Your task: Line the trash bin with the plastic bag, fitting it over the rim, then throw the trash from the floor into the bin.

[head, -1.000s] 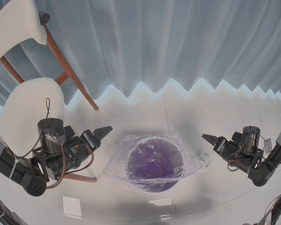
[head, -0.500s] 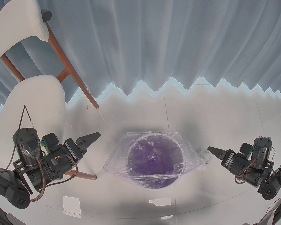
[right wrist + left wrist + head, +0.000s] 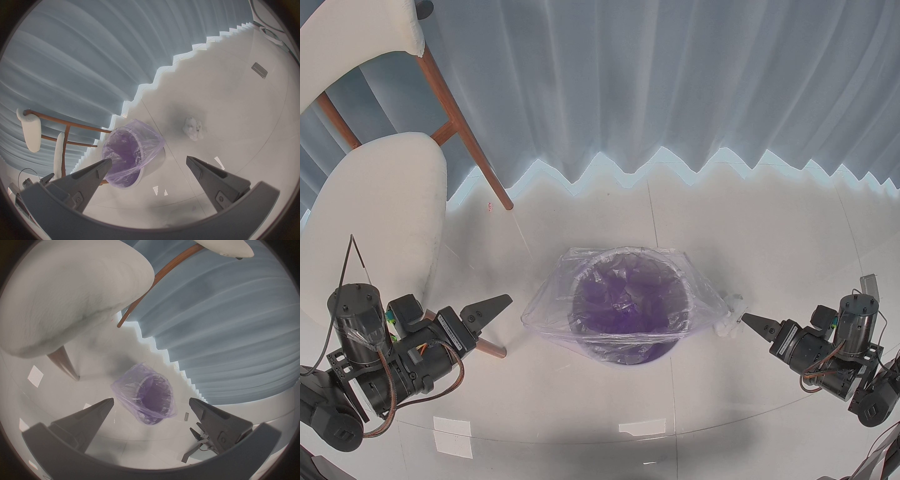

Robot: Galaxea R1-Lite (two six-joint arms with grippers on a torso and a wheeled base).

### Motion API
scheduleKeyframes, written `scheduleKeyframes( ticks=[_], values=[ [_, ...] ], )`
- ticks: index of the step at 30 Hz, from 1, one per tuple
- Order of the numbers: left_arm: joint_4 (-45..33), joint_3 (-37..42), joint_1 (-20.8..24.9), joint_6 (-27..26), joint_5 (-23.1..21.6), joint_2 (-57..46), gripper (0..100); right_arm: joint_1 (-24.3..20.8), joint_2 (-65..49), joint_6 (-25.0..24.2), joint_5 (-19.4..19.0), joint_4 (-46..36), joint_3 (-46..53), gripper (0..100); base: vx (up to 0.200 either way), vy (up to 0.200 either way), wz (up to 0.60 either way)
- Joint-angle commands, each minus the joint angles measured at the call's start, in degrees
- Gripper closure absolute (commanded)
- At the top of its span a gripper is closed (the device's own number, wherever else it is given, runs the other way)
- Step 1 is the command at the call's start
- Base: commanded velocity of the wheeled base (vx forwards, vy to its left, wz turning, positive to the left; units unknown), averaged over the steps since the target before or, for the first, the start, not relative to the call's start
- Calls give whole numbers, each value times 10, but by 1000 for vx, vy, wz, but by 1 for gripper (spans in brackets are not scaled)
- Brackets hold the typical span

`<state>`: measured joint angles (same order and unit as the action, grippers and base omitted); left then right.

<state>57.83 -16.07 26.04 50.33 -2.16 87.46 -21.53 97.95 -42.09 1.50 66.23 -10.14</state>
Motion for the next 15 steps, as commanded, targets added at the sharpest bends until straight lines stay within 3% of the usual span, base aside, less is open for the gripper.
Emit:
scheduleKeyframes(
  ticks=[1,15],
  values=[
    [1,-4,3,-1,4,28,0,-1,26,-1,0,0,-13,0,0,0,0],
    [11,-63,30,7,-7,211,0,-4,148,-37,10,24,-108,0,0,0,0]
  ],
)
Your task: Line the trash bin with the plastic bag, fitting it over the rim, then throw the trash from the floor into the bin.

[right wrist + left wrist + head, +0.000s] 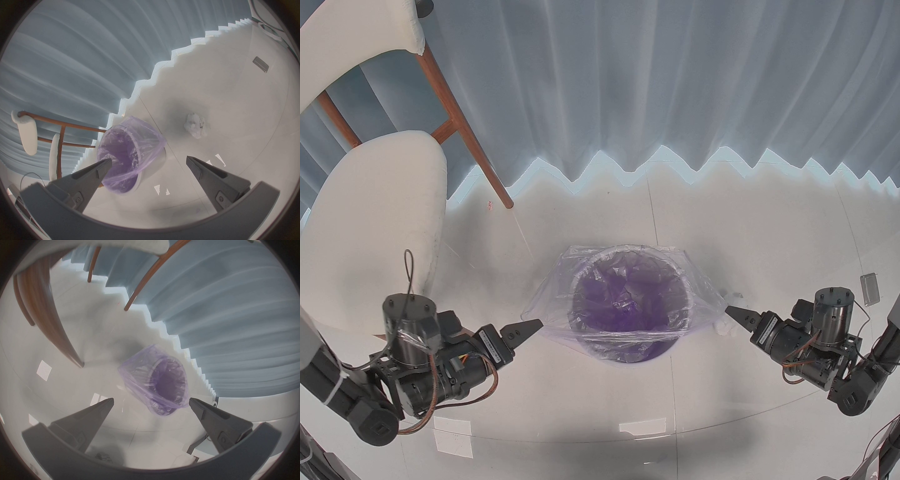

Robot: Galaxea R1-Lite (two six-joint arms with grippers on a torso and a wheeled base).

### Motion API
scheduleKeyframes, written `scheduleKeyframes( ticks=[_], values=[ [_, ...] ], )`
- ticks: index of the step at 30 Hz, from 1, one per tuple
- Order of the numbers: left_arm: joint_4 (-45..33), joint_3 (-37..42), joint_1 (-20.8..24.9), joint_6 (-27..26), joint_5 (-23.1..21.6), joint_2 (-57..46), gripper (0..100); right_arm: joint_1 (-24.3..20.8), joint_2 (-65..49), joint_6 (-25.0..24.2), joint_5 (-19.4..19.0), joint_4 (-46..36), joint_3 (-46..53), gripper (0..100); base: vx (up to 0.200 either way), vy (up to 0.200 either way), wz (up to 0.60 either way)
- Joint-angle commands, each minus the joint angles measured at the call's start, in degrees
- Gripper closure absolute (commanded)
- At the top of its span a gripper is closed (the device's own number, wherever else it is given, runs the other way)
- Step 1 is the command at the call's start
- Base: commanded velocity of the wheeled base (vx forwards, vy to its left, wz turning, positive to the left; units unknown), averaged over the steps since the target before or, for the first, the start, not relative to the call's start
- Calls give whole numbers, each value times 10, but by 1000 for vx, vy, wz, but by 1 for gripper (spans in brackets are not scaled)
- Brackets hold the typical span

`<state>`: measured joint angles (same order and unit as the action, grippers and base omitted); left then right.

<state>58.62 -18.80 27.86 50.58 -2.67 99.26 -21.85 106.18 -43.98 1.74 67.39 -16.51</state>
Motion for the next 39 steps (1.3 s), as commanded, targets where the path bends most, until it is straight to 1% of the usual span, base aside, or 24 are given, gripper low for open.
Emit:
scheduleKeyframes(
  ticks=[1,5,6,9,15,20,24,30,31,39],
  values=[
    [5,-48,11,11,-2,105,0,0,73,-21,11,13,-50,0,0,0,0],
    [11,-105,6,70,-1,154,0,1,97,-28,12,13,-67,0,0,0,0],
    [11,-111,5,75,-1,164,0,3,105,-29,12,13,-71,0,0,0,0],
    [12,-126,4,81,-1,197,0,8,127,-39,12,13,-98,0,0,0,0],
    [12,-138,-8,82,-1,225,0,9,154,-53,12,12,-119,0,0,0,0],
    [12,-158,-32,96,-1,241,0,10,174,-55,18,13,-132,0,0,0,0],
    [12,-165,-32,112,-1,247,0,9,183,-54,18,13,-136,0,0,0,0],
    [12,-184,-32,111,-1,271,0,10,203,-54,19,13,-159,0,0,0,0],
    [12,-187,-32,111,-1,276,100,10,204,-54,19,13,-161,0,0,0,0],
    [12,-193,-31,107,5,273,100,9,202,-52,19,13,-159,0,0,0,0]
  ],
)
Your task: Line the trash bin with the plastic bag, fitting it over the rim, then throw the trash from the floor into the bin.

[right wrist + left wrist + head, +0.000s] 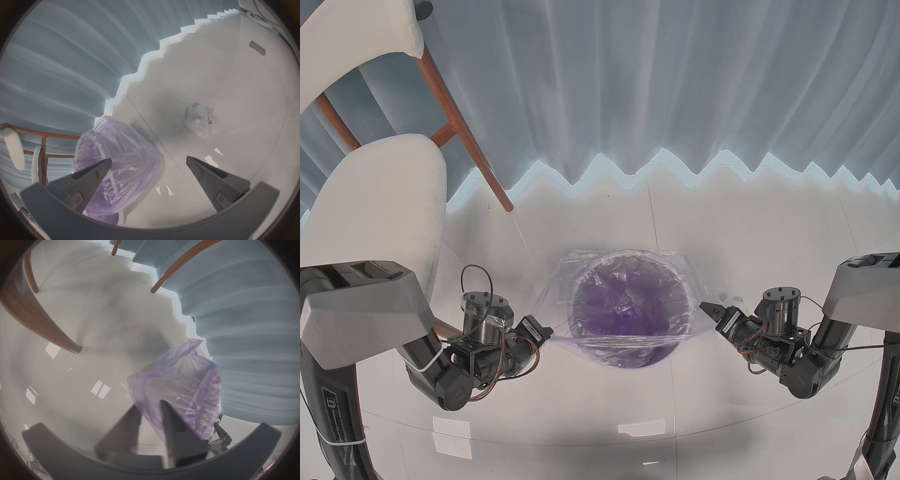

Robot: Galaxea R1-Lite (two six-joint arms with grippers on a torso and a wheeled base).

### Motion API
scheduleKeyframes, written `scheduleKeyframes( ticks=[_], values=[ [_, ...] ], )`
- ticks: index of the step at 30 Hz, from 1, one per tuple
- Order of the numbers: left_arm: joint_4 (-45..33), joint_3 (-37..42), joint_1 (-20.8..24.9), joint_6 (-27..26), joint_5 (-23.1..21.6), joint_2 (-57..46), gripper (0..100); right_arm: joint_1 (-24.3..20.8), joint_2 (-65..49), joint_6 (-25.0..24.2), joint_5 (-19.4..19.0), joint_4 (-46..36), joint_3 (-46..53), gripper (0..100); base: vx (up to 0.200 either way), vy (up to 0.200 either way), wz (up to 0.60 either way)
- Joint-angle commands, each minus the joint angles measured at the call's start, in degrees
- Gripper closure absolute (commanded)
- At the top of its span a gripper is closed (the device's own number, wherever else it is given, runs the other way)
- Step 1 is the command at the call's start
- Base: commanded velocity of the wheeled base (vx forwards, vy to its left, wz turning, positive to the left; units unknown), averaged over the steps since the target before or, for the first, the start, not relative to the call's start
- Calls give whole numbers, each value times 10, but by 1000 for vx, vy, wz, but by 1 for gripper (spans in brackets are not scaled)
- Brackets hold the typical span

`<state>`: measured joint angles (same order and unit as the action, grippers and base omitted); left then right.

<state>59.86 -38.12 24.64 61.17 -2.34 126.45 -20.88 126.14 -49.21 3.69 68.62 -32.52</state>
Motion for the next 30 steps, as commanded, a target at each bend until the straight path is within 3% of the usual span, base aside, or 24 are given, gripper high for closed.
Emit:
scheduleKeyframes(
  ticks=[1,12,13,26,30],
  values=[
    [0,3,3,1,2,-2,100,1,2,0,0,0,1,0,0,0,0],
    [0,17,8,0,2,-16,100,-5,3,0,1,-5,-15,0,0,0,0],
    [0,17,8,0,2,-16,100,-5,3,0,1,-5,-15,100,0,0,0],
    [11,52,11,-11,5,-33,100,-14,-9,4,29,-4,-6,100,0,0,0],
    [53,89,23,-44,4,-38,100,-36,-25,6,30,-1,25,100,0,0,0]
  ],
)
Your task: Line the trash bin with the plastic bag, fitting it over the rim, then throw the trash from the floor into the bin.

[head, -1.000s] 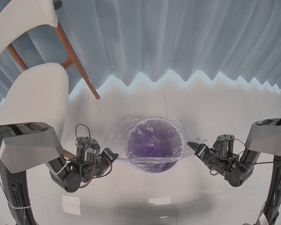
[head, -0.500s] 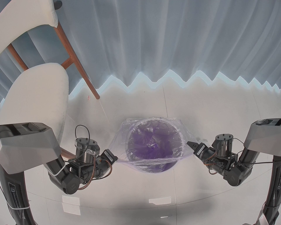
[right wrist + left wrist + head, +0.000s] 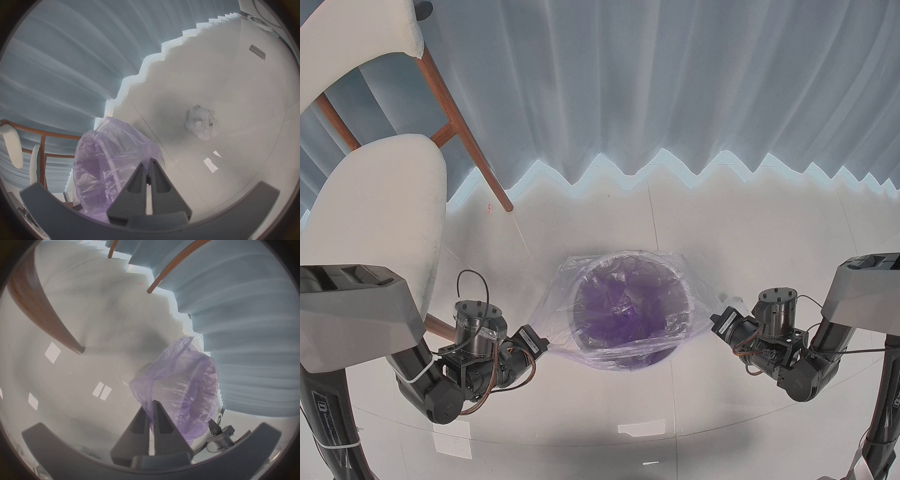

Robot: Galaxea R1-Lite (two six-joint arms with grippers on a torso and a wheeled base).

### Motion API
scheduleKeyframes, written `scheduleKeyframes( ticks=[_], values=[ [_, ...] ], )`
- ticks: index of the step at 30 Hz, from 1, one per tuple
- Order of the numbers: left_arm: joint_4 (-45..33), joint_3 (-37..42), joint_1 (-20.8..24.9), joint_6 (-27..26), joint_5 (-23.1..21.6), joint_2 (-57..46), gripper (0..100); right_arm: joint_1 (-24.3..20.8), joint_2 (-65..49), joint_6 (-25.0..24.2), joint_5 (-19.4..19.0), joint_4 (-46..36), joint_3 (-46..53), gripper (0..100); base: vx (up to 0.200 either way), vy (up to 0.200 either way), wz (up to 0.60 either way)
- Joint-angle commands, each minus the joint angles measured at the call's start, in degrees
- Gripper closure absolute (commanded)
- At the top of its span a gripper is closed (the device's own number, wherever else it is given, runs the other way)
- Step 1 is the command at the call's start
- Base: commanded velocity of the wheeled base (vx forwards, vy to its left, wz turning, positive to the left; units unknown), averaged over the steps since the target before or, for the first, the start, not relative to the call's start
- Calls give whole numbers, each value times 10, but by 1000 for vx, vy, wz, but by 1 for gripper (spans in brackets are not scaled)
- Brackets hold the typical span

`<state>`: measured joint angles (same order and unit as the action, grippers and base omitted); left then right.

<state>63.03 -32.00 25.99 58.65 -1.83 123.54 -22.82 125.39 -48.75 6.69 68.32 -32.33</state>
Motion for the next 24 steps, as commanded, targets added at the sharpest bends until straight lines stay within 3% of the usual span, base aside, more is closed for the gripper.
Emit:
scheduleKeyframes(
  ticks=[1,13,20,24],
  values=[
    [33,37,13,-32,-2,-7,100,-21,-18,5,0,2,29,100,0,0,0],
    [130,100,50,-142,1,49,100,-66,-7,10,0,3,63,100,0,0,0],
    [135,99,54,-171,0,64,100,-75,6,11,0,3,66,100,0,0,0],
    [135,100,42,-219,0,78,100,-73,19,26,0,3,66,100,0,0,0]
  ],
)
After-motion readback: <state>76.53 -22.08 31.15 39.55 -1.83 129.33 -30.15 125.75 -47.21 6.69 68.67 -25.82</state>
